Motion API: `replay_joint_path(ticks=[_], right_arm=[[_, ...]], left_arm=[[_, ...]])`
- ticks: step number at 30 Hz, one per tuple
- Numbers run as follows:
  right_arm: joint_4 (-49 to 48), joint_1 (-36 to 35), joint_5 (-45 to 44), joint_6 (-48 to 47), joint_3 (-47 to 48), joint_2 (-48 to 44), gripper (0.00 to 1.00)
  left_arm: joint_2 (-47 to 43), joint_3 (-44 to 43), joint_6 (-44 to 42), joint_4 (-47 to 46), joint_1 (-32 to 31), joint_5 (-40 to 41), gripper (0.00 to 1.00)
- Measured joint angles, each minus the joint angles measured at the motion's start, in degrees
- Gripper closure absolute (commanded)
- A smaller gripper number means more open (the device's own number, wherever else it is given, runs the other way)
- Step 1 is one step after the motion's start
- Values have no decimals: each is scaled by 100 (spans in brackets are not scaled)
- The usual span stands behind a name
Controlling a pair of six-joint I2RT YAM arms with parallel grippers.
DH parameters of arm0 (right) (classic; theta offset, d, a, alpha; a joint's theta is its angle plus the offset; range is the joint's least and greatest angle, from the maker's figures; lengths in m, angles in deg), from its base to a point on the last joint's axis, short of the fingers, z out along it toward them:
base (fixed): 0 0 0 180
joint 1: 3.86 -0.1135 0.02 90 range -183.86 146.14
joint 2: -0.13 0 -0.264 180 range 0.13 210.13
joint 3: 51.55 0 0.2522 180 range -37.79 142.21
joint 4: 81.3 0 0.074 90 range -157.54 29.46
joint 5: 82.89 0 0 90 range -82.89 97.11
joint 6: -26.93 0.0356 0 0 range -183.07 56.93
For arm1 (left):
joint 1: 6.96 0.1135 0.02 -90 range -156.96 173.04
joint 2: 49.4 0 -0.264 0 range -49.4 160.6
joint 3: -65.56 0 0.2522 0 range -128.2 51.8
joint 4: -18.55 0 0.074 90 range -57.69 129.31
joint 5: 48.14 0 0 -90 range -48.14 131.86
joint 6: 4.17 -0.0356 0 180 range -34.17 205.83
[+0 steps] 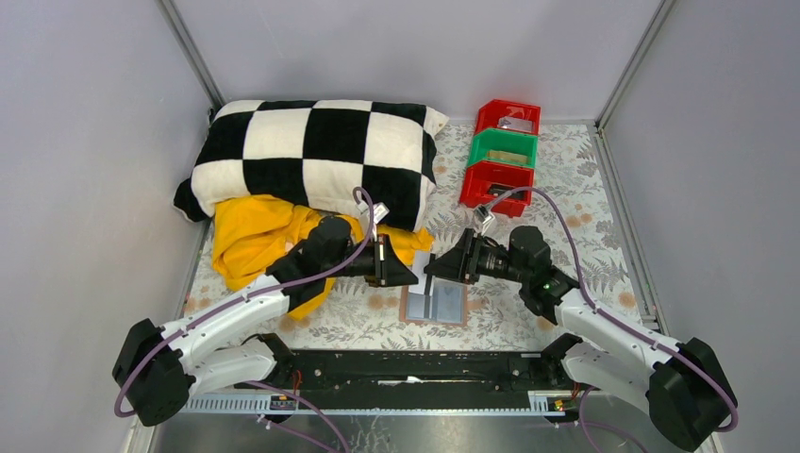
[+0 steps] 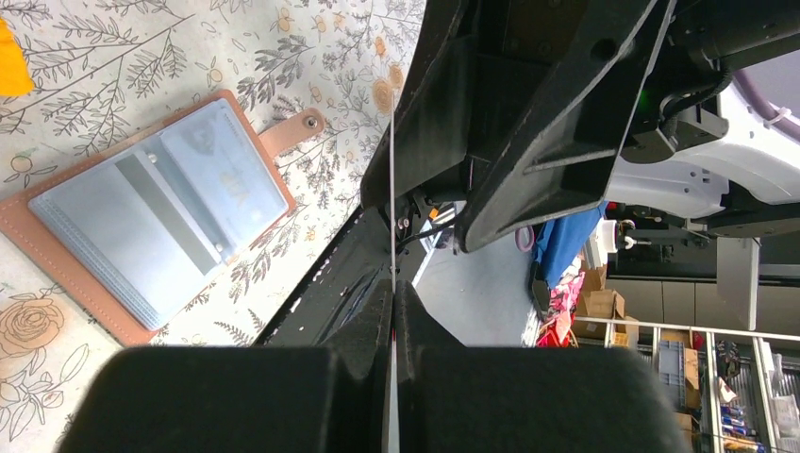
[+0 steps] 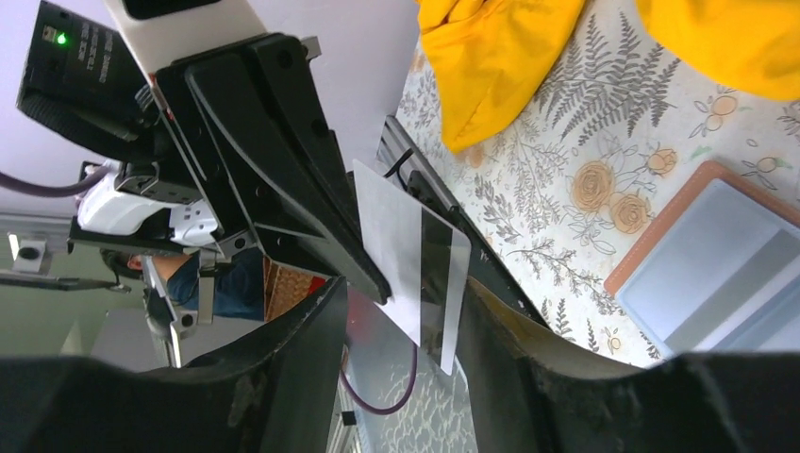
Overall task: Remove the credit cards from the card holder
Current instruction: Remove the credit card from the card holder, then place the credit card in the storage box.
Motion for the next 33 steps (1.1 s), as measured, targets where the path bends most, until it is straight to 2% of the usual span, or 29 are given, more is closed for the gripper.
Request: replay_joint_path(ticks=[6, 10, 13, 16, 20, 22, 25, 28, 33], right_arm=[[-249, 0, 219, 57, -111, 0, 53], [-496, 0, 334, 179, -247, 28, 63], [-632, 0, 376, 245, -332, 66, 78], [-651, 2, 382, 262, -356, 85, 100], [-492, 11, 413, 173, -280, 57, 100], [-98, 4, 356, -44, -101, 26, 100], [861, -24, 111, -490, 374, -9, 100], [2004, -33, -632, -1097, 1071, 2, 100], [3692, 2, -2131, -2037, 2181, 146, 100]], left_arm=[[-2, 0, 48, -142, 33, 2, 100], [-2, 0, 83, -199, 42, 0, 100], [-2, 0, 120, -214, 52, 0, 100], [-4, 0, 136, -223, 59, -2, 100], [7, 4, 142, -151, 101, 13, 100], [24, -7, 125, -118, 103, 26, 87], [125, -195, -57, 179, 101, 179, 56], [227, -514, -286, 706, 101, 380, 34], [201, -1073, -621, 1473, 94, 896, 29]])
